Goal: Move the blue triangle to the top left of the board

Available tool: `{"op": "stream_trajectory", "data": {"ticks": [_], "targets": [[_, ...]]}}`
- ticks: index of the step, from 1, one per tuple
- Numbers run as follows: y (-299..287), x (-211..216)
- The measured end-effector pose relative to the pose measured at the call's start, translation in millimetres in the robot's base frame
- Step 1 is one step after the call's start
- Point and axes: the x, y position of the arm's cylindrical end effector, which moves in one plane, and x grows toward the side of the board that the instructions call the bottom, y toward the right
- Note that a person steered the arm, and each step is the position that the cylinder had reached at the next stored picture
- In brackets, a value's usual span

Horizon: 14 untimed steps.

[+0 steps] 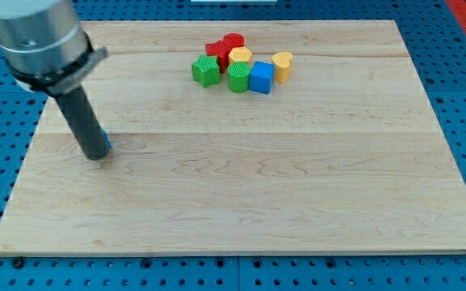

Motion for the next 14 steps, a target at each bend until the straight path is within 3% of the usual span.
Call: {"op": "stream_trajectory", "data": {"ticks": [1, 3, 4, 5, 6, 7, 8, 10, 11, 12, 14], "targets": [[6, -37], [-32, -39], [-32, -96], [-34, -117], [-49, -93], [-93, -112], [-37, -136], [-18, -200], [-19, -178], [15, -168], [16, -215]]}}
